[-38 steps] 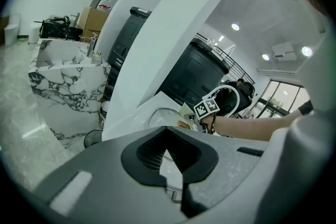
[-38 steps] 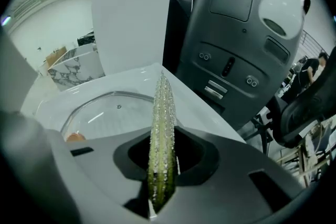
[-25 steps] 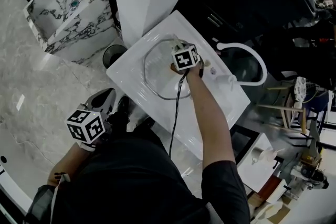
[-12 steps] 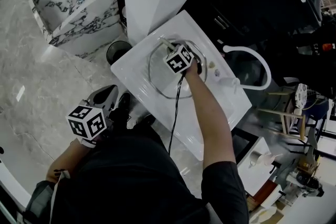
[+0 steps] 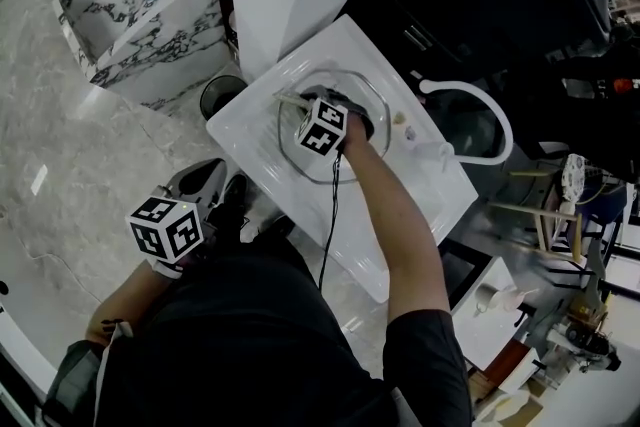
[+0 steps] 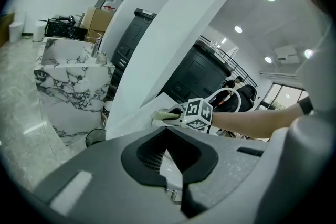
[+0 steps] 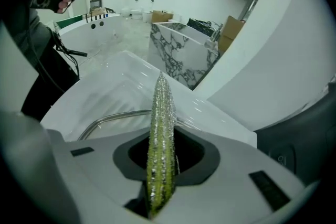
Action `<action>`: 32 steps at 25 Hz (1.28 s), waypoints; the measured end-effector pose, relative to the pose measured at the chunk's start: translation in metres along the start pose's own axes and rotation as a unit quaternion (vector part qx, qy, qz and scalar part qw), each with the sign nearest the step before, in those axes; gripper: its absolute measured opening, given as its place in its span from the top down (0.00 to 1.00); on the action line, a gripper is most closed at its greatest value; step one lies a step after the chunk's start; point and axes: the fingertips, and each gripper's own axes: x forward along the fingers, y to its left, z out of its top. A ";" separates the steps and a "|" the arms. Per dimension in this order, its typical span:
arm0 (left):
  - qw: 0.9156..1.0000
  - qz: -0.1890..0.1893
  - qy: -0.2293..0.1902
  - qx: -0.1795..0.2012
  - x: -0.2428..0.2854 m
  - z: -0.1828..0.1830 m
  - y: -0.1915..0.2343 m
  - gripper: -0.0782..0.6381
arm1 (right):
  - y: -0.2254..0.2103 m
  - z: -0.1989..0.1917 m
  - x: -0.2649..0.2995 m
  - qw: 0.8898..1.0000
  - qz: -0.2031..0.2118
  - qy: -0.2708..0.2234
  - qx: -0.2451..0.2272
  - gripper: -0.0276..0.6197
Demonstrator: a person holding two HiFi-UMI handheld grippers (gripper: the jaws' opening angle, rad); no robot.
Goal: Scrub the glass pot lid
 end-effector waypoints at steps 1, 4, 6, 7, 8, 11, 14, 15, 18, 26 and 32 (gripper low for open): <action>1.000 -0.002 0.001 0.001 0.001 -0.001 -0.001 0.89 | 0.005 0.001 0.000 1.000 0.004 -0.002 -0.008 0.86; 1.000 -0.006 0.003 0.004 0.004 -0.003 -0.005 0.89 | 0.017 0.002 -0.001 0.999 0.012 -0.005 -0.029 0.86; 1.000 -0.010 0.006 0.007 0.007 -0.003 -0.009 0.89 | 0.025 0.004 -0.004 0.999 0.021 -0.010 -0.037 0.86; 1.000 -0.012 0.008 0.009 0.008 -0.003 -0.012 0.89 | 0.028 0.004 -0.005 0.999 0.022 -0.011 -0.040 0.86; 1.000 -0.014 0.009 0.011 0.009 -0.003 -0.014 0.89 | 0.032 0.004 -0.005 0.999 0.023 -0.012 -0.044 0.86; 1.000 -0.019 0.013 0.016 0.012 -0.005 -0.020 0.89 | 0.045 0.004 -0.007 0.998 0.024 -0.013 -0.062 0.86; 0.999 -0.025 0.016 0.021 0.015 -0.006 -0.026 0.89 | 0.059 0.004 -0.008 0.997 0.026 -0.015 -0.077 0.86; 0.999 -0.027 0.018 0.023 0.016 -0.007 -0.027 0.89 | 0.063 0.003 -0.009 0.996 0.027 -0.016 -0.079 0.86; 0.999 -0.032 0.021 0.028 0.019 -0.009 -0.032 0.89 | 0.076 0.002 -0.011 0.996 0.024 -0.019 -0.088 0.86; 0.998 -0.045 0.030 0.043 0.022 -0.014 -0.049 0.89 | 0.105 -0.007 -0.020 0.997 0.026 -0.033 -0.058 0.86; 0.996 -0.055 0.035 0.056 0.024 -0.015 -0.061 0.89 | 0.123 -0.013 -0.025 0.998 0.025 -0.038 -0.032 0.86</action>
